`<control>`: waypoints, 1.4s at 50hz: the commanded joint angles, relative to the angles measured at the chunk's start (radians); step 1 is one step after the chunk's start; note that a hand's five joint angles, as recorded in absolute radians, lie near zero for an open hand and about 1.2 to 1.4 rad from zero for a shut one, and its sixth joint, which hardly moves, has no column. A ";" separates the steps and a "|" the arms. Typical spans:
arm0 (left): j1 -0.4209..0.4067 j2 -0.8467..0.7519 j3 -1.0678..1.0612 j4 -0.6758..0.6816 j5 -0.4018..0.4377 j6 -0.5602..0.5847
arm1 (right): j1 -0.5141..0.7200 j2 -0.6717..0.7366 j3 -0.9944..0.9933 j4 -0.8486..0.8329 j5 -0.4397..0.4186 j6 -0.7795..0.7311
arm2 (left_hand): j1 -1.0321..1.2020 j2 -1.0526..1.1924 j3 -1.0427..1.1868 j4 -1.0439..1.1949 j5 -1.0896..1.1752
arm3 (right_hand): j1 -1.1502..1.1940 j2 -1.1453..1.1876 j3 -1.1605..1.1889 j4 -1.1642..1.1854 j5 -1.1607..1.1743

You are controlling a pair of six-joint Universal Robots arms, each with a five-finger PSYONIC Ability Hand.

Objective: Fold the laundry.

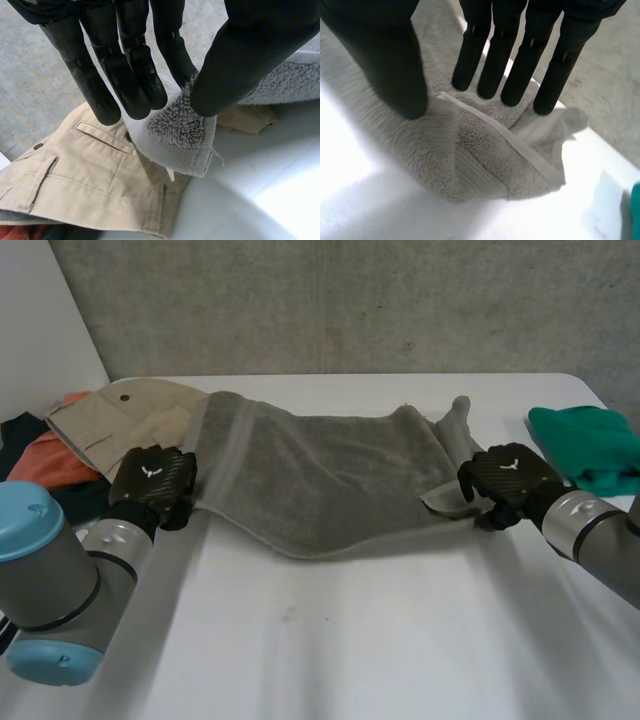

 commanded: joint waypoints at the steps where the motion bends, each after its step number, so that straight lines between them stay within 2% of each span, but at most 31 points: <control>1: 0.005 0.062 -0.006 -0.008 -0.001 -0.013 | -0.062 -0.008 0.004 0.013 0.004 0.220 | 0.262 0.199 0.204 0.197 0.240 | -0.238 -0.237 -0.247 -0.249 -0.241; 6: 0.007 0.076 -0.009 -0.010 -0.002 -0.016 | -0.102 0.008 -0.024 0.045 -0.018 0.300 | 0.262 0.199 0.204 0.197 0.240 | -0.312 -0.310 -0.320 -0.322 -0.314; 10: 0.010 0.076 -0.009 -0.019 -0.004 -0.016 | -0.128 0.008 -0.091 0.100 -0.050 0.247 | 0.262 0.199 0.204 0.197 0.240 | -0.306 -0.304 -0.314 -0.316 -0.308; 14: 0.008 0.097 -0.018 -0.042 -0.001 -0.016 | -0.151 0.023 -0.191 0.196 -0.091 0.070 | 0.262 0.199 0.204 0.197 0.240 | -0.291 -0.290 -0.300 -0.302 -0.294; 19: -0.002 0.129 -0.031 -0.048 0.004 -0.017 | -0.141 0.098 -0.344 0.391 -0.131 -0.250 | 0.262 0.199 0.204 0.197 0.240 | -0.262 -0.260 -0.270 -0.272 -0.264; 27: -0.016 0.140 -0.035 -0.047 -0.001 -0.014 | -0.015 0.265 -0.556 0.606 -0.148 -0.482 | 0.262 0.199 0.204 0.197 0.240 | -0.262 -0.260 -0.270 -0.272 -0.264; 31: -0.009 0.146 -0.035 -0.050 0.001 -0.016 | 0.043 0.338 -0.631 0.620 -0.130 -0.545 | 0.262 0.199 0.204 0.197 0.240 | -0.265 -0.263 -0.273 -0.275 -0.267; 33: -0.007 0.151 -0.037 -0.051 0.001 -0.016 | 0.063 0.361 -0.654 0.617 -0.118 -0.560 | 0.262 0.199 0.204 0.197 0.240 | -0.268 -0.266 -0.276 -0.278 -0.270; 39: -0.002 0.176 -0.038 -0.065 0.005 -0.016 | 0.114 0.460 -0.739 0.563 0.000 -0.599 | 0.262 0.199 0.204 0.197 0.240 | -0.274 -0.272 -0.282 -0.284 -0.276; 45: -0.002 0.183 -0.037 -0.067 0.004 -0.017 | 0.139 0.522 -0.775 0.520 0.057 -0.608 | 0.262 0.199 0.204 0.197 0.240 | -0.204 -0.202 -0.212 -0.214 -0.206; 47: -0.002 0.183 -0.035 -0.067 0.002 -0.017 | 0.140 0.529 -0.778 0.508 0.067 -0.607 | 0.262 0.199 0.204 0.197 0.240 | 0.057 0.059 0.048 0.047 0.055; 49: -0.001 0.185 -0.035 -0.067 0.002 -0.017 | 0.140 0.526 -0.782 0.499 0.073 -0.605 | 0.262 0.199 0.204 0.197 0.240 | 0.528 0.530 0.520 0.518 0.526; 50: 0.001 0.186 -0.035 -0.067 0.002 -0.017 | 0.139 0.510 -0.779 0.482 0.076 -0.596 | 0.262 0.199 0.204 0.197 0.240 | 0.566 0.568 0.558 0.556 0.564; 53: 0.005 0.192 -0.037 -0.070 0.001 -0.017 | 0.133 0.459 -0.754 0.433 0.073 -0.553 | 0.262 0.199 0.204 0.197 0.240 | 0.566 0.568 0.558 0.556 0.564; 58: 0.018 0.223 -0.041 -0.103 -0.001 -0.011 | 0.062 0.312 -0.595 0.359 0.064 -0.476 | 0.262 0.199 0.204 0.197 0.240 | 0.566 0.568 0.558 0.556 0.564; 65: 0.034 0.286 -0.051 -0.229 0.012 -0.005 | -0.029 0.201 -0.463 0.379 0.059 -0.548 | 0.262 0.199 0.204 0.197 0.240 | 0.566 0.568 0.558 0.556 0.564; 69: 0.030 0.297 -0.054 -0.275 0.027 -0.005 | -0.010 0.203 -0.455 0.366 0.047 -0.524 | 0.262 0.199 0.204 0.197 0.240 | 0.232 0.234 0.224 0.222 0.230; 70: 0.025 0.294 -0.049 -0.277 0.033 -0.004 | 0.002 0.207 -0.464 0.359 0.044 -0.502 | 0.262 0.199 0.204 0.197 0.240 | 0.010 0.012 0.002 0.000 0.008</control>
